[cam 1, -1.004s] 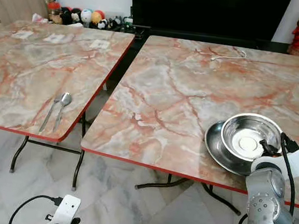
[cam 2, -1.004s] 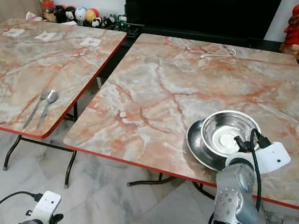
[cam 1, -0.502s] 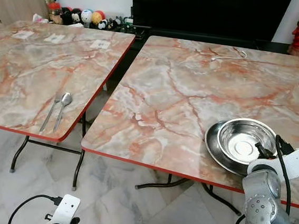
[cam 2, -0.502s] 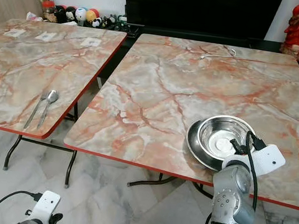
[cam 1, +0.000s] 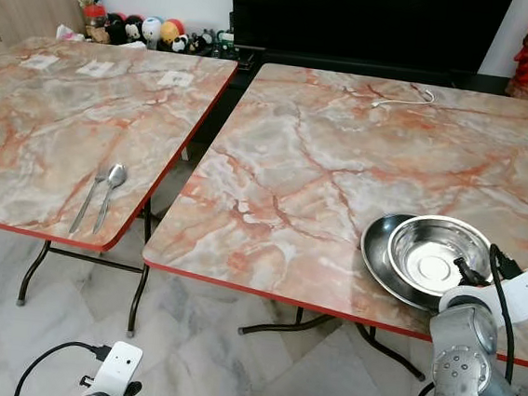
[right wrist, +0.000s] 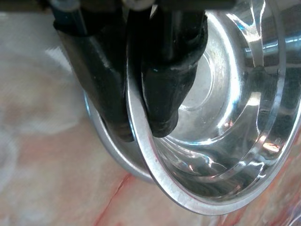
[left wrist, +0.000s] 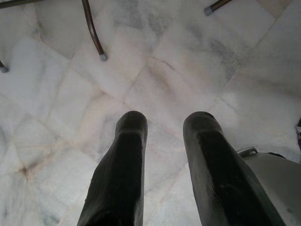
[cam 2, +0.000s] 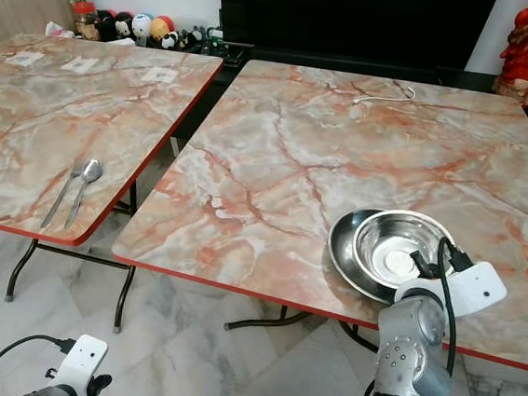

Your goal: Setting the table

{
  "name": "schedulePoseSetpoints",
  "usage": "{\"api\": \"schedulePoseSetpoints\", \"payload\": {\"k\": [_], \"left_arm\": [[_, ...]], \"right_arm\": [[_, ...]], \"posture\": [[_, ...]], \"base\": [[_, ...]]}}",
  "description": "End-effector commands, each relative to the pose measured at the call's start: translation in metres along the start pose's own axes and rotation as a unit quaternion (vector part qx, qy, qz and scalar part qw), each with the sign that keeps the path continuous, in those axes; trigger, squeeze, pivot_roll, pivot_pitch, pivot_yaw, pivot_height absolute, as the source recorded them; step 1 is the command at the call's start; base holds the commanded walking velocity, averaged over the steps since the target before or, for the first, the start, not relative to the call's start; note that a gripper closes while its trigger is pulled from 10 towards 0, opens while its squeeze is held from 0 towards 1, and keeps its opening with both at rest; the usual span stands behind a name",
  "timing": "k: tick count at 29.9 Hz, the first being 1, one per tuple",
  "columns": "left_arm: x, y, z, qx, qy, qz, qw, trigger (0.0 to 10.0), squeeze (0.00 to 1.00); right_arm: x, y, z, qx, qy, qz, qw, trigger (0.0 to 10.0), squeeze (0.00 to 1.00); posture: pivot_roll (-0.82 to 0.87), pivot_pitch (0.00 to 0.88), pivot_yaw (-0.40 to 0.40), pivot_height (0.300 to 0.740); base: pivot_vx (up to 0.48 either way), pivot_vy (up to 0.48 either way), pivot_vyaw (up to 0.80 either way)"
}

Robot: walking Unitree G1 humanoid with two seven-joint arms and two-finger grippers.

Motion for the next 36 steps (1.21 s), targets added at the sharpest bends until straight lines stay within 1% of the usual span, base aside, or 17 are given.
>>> {"api": "schedulePoseSetpoints", "payload": {"k": [1,6,14,15,16,17,18,20,21,25,28,29,30,33,34,35,36], "left_arm": [[-0.0033,0.0021,0.0003,0.003,-0.002,-0.005,1.0,10.0,0.0],[-0.0037,0.0038,0.0,0.005,-0.001,-0.005,1.0,10.0,0.0],[-0.0038,0.0035,0.0003,0.007,-0.002,-0.003,1.0,10.0,0.0],[-0.0034,0.0034,0.0003,0.007,-0.003,-0.002,1.0,10.0,0.0],[-0.0033,0.0033,0.0004,0.007,-0.003,-0.002,1.0,10.0,0.0],[-0.0033,0.0032,0.0004,0.007,-0.003,-0.002,1.0,10.0,0.0],[-0.0033,0.0031,0.0004,0.008,-0.004,-0.002,1.0,10.0,0.0],[-0.0033,0.0034,0.0004,0.008,-0.004,-0.001,1.0,10.0,0.0],[-0.0033,0.0035,0.0004,0.008,-0.004,0.0,1.0,10.0,0.0],[-0.0039,0.003,0.0006,0.008,-0.004,-0.001,1.0,10.0,0.0],[-0.004,0.003,0.0006,0.008,-0.003,0.0,1.0,10.0,0.0],[-0.0038,0.0032,0.0005,0.008,-0.004,-0.001,1.0,10.0,0.0],[-0.0037,0.0033,0.0005,0.008,-0.004,-0.001,1.0,10.0,0.0],[-0.0036,0.0035,0.0004,0.008,-0.004,0.0,1.0,10.0,0.0],[-0.0038,0.0037,0.0004,0.008,-0.004,-0.001,1.0,10.0,0.0],[-0.0041,0.0037,0.0004,0.008,-0.003,-0.001,1.0,10.0,0.0],[-0.0041,0.0036,0.0005,0.008,-0.003,-0.001,1.0,10.0,0.0]], "right_arm": [[-0.0069,0.0012,-0.0014,0.004,0.009,-0.005,1.0,10.0,0.0],[-0.007,-0.0021,-0.0051,-0.001,0.009,-0.002,1.0,10.0,0.0],[-0.008,0.0014,-0.0076,0.003,0.011,-0.004,1.0,10.0,0.0],[-0.0079,0.0015,-0.0082,0.004,0.011,-0.003,1.0,10.0,0.03],[-0.008,0.0014,-0.0082,0.005,0.012,-0.003,1.0,10.0,0.18],[-0.008,0.0014,-0.0082,0.005,0.012,-0.003,1.0,10.0,0.18],[-0.0081,0.0011,-0.0087,0.006,0.012,-0.003,1.0,10.0,0.32],[-0.0074,0.0001,-0.009,0.006,0.01,0.0,1.0,10.0,0.27],[-0.0074,-0.0002,-0.0091,0.005,0.01,0.001,1.0,10.0,0.26],[-0.0074,-0.0008,-0.0091,0.005,0.011,0.002,1.0,10.0,0.28],[-0.0075,-0.0007,-0.0093,0.006,0.011,0.002,1.0,10.0,0.28],[-0.0077,-0.0008,-0.0094,0.006,0.012,0.002,1.0,10.0,0.56],[-0.0084,-0.0007,-0.0094,0.006,0.014,0.001,1.0,10.0,0.75],[-0.009,-0.0008,-0.0094,0.007,0.014,0.003,1.0,10.0,0.75],[-0.0093,-0.0013,-0.0094,0.006,0.014,0.003,1.0,10.0,0.72],[-0.0103,-0.002,-0.0093,0.005,0.015,0.004,1.0,10.0,0.57],[-0.0106,-0.0021,-0.0093,0.005,0.016,0.004,1.0,10.0,0.57]], "posture": [[0.03,0.0,0.036,0.74],[0.03,0.0,0.036,0.74],[0.04,0.0,0.037,0.74],[0.04,0.0,0.037,0.74],[0.04,0.0,0.036,0.74],[0.04,0.0,0.036,0.74],[0.04,0.0,0.036,0.74],[0.04,0.0,0.036,0.74],[0.04,0.001,0.036,0.74],[0.04,0.0,0.037,0.74],[0.04,0.0,0.036,0.74],[0.04,0.0,0.036,0.74],[0.04,0.0,0.036,0.74],[0.04,0.0,0.036,0.74],[0.04,0.0,0.038,0.74],[0.04,0.0,0.038,0.74],[0.04,0.0,0.038,0.74]], "base": [[0.0,0.0,0.0],[0.0,0.0,0.0],[0.0,0.0,0.0],[0.0,0.0,0.0],[0.0,0.0,0.0],[0.0,0.0,0.0],[0.0,0.0,0.0],[0.0,0.0,0.0],[0.0,0.0,0.0],[0.0,0.0,0.0],[0.0,0.0,0.0],[0.0,0.0,0.0],[0.0,0.0,0.0],[0.0,0.0,0.0],[0.0,0.0,0.0],[0.0,0.0,0.0],[0.0,0.0,0.0]]}}
Point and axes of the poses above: a point about 5 cm out from each wrist's last joint towards the gripper, its own z axis pointing back from the gripper into the wrist, its own y axis along the axis of the wrist's last joint, x = y × z, the point moved 2 cm from there along -z, pointing out of the wrist towards the gripper, and after that the axes turned 10 degrees about z, right-handed, at the moved point
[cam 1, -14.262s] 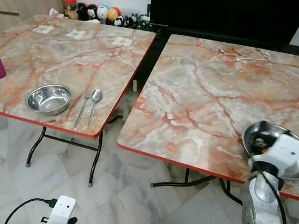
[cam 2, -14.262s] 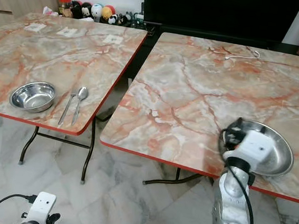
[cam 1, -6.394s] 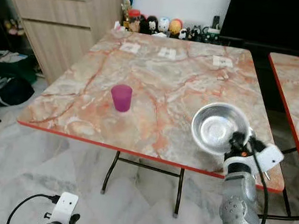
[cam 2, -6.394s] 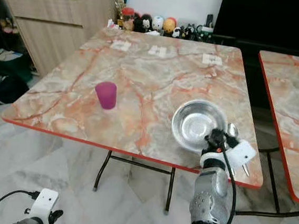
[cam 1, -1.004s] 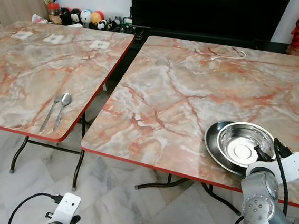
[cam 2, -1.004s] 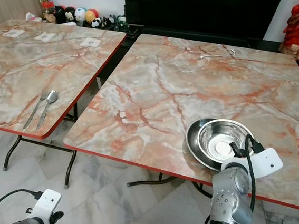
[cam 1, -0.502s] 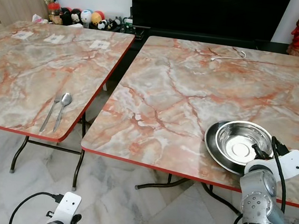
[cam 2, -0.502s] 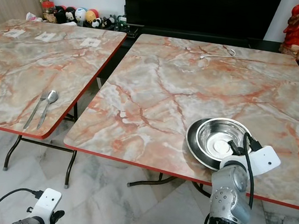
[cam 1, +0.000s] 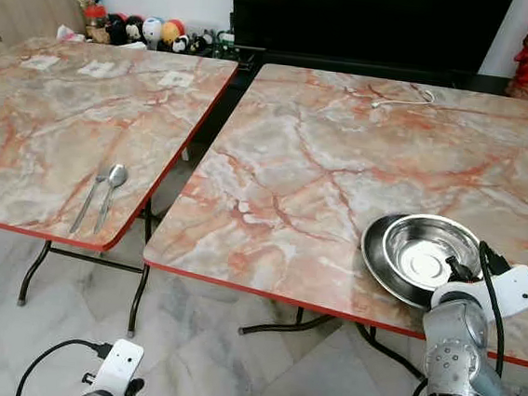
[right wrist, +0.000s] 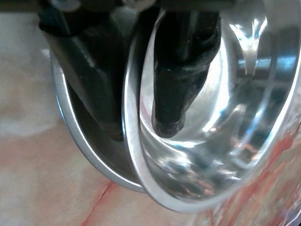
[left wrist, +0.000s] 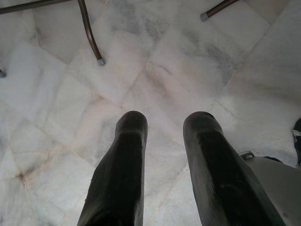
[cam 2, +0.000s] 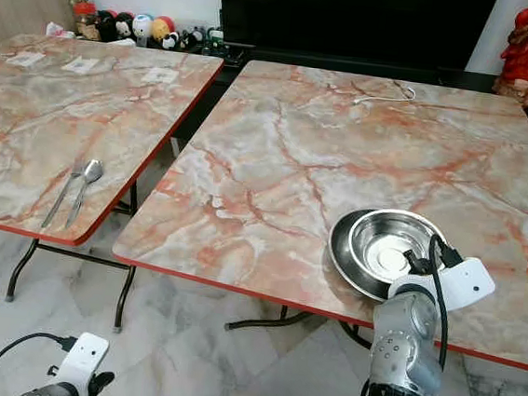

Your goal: Setting the table

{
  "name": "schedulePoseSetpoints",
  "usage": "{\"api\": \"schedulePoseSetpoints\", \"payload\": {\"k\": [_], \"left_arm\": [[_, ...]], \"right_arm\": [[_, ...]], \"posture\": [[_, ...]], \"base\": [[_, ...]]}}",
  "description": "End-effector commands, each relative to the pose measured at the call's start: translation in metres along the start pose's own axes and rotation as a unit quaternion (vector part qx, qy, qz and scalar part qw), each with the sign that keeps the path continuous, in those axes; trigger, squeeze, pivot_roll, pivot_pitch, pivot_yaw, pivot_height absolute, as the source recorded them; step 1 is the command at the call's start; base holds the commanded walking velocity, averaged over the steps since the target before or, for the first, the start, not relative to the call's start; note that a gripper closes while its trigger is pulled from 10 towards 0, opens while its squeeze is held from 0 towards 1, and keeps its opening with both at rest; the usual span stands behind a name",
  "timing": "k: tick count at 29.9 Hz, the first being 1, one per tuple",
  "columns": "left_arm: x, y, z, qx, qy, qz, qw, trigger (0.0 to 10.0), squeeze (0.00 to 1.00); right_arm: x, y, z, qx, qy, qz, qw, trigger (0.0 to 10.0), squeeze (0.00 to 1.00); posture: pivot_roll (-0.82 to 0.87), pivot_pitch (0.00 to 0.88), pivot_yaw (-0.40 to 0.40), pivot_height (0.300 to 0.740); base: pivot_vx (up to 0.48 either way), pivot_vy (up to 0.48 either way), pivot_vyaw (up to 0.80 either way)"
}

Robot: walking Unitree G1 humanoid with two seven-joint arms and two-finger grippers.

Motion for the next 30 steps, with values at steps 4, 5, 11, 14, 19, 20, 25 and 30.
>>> {"api": "schedulePoseSetpoints", "payload": {"k": [4,5,11,14,19,20,25,30], "left_arm": [[-0.005,0.0,0.001,-0.001,0.006,-0.001,1.0,10.0,0.0],[-0.005,0.0,0.001,-0.001,0.006,-0.001,1.0,10.0,0.0],[-0.005,0.0,0.001,-0.002,0.005,-0.001,1.0,10.0,0.0],[-0.005,0.0,0.001,-0.002,0.006,-0.001,1.0,10.0,0.0],[-0.005,0.0,0.001,-0.002,0.006,-0.001,1.0,10.0,0.0],[-0.004,-0.001,0.001,-0.003,0.006,-0.001,1.0,10.0,0.0],[-0.003,-0.001,0.001,-0.004,0.004,0.0,1.0,10.0,0.0],[-0.003,-0.003,0.001,-0.007,0.005,0.0,1.0,10.0,0.0]], "right_arm": [[-0.005,0.001,-0.001,0.003,0.007,0.004,1.0,10.0,0.0],[-0.005,0.001,0.0,0.002,0.008,0.004,1.0,10.0,0.0],[-0.008,0.0,0.001,0.0,0.013,0.006,1.0,10.0,0.0],[-0.011,-0.001,0.002,-0.003,0.018,0.008,1.0,10.0,0.0],[-0.012,0.001,0.009,-0.001,0.023,0.012,1.0,10.0,0.0],[-0.012,0.001,0.01,-0.001,0.023,0.012,1.0,10.0,0.0],[-0.008,0.002,0.012,0.003,0.012,0.012,1.0,10.0,0.0],[-0.001,0.011,0.012,0.02,-0.01,0.013,1.0,10.0,0.0]], "posture": [[0.04,0.0,0.039,0.74],[0.04,0.0,0.039,0.74],[0.04,0.0,0.039,0.74],[0.04,0.0,0.039,0.74],[0.04,0.0,0.033,0.74],[0.04,0.0,0.033,0.74],[0.03,0.001,0.032,0.74],[0.03,0.002,0.031,0.74]], "base": [[0.0,0.0,0.0],[0.0,0.0,0.0],[0.0,0.0,0.0],[0.0,0.0,0.0],[0.0,0.0,0.0],[0.0,0.0,0.0],[0.0,0.0,0.0],[0.0,0.0,0.0]]}}
Point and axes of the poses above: a point about 5 cm out from each wrist's last joint towards the gripper, its own z axis pointing back from the gripper into the wrist, its own y axis along the axis of the wrist's last joint, x = y × z, the point moved 2 cm from there along -z, pointing out of the wrist towards the gripper, and after that the axes turned 10 degrees about z, right-handed, at the moved point
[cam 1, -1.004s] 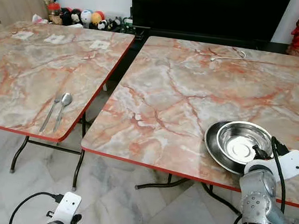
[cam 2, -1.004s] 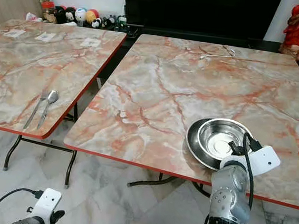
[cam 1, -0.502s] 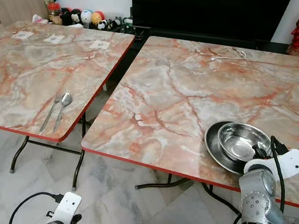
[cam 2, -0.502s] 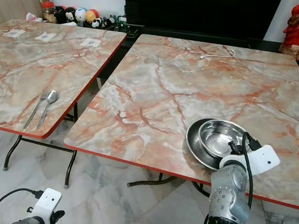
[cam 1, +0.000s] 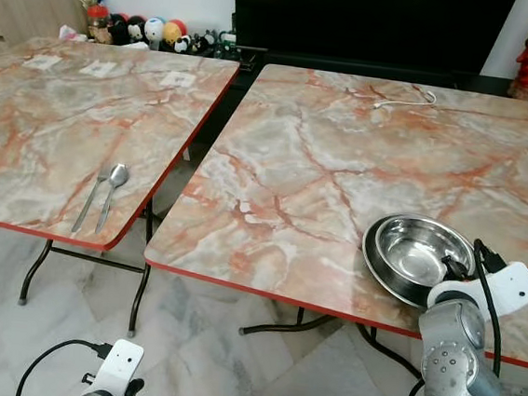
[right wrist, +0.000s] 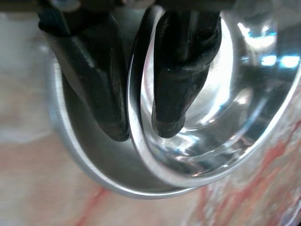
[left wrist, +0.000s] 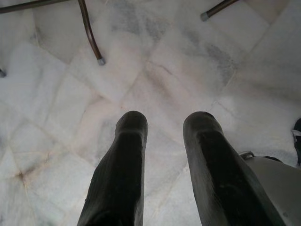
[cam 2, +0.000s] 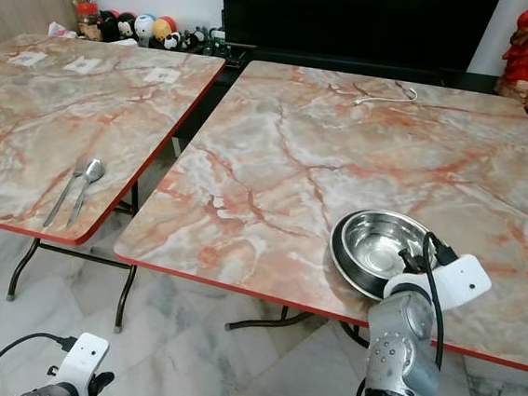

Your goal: Setting the table

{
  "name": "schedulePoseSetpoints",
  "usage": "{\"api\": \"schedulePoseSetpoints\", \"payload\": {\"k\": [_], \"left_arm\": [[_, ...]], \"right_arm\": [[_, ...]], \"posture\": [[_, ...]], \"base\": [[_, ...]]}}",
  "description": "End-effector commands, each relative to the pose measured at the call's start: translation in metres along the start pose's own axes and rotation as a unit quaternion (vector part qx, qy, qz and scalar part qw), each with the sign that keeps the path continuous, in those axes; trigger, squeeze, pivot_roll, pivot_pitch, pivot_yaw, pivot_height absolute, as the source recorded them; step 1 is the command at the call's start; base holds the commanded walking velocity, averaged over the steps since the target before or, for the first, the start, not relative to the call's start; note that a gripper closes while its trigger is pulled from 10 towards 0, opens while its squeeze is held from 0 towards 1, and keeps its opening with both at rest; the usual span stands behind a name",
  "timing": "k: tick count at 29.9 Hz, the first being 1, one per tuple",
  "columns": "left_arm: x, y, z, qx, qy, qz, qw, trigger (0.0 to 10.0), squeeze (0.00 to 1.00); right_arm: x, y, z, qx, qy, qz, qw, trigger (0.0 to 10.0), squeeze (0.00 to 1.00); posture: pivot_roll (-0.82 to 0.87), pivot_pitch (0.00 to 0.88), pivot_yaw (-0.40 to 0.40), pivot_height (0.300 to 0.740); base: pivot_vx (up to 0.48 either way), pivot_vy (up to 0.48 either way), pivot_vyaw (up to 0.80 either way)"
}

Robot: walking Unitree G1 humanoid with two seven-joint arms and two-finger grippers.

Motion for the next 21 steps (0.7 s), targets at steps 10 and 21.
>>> {"api": "schedulePoseSetpoints", "payload": {"k": [10,21], "left_arm": [[-0.005,-0.006,0.002,-0.012,0.008,0.001,1.0,10.0,0.0],[-0.004,-0.006,0.001,-0.011,0.012,0.008,1.0,10.0,0.0]], "right_arm": [[0.013,0.022,0.005,0.062,-0.041,0.021,0.997,10.0,0.0],[-0.019,0.045,0.026,0.217,0.114,0.179,0.953,10.0,0.0]], "posture": [[0.03,0.001,0.032,0.74],[0.03,0.0,0.029,0.74]], "base": [[0.0,0.0,0.0],[0.0,0.0,0.0]]}}
Point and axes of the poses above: a point about 5 cm out from each wrist's last joint towards the gripper, its own z axis pointing back from the gripper into the wrist, its own y axis along the axis of the wrist's last joint, x = y × z, the point moved 2 cm from there along -z, pointing out of the wrist towards the gripper, and after that the axes turned 10 degrees about z, right-handed, at the moved point
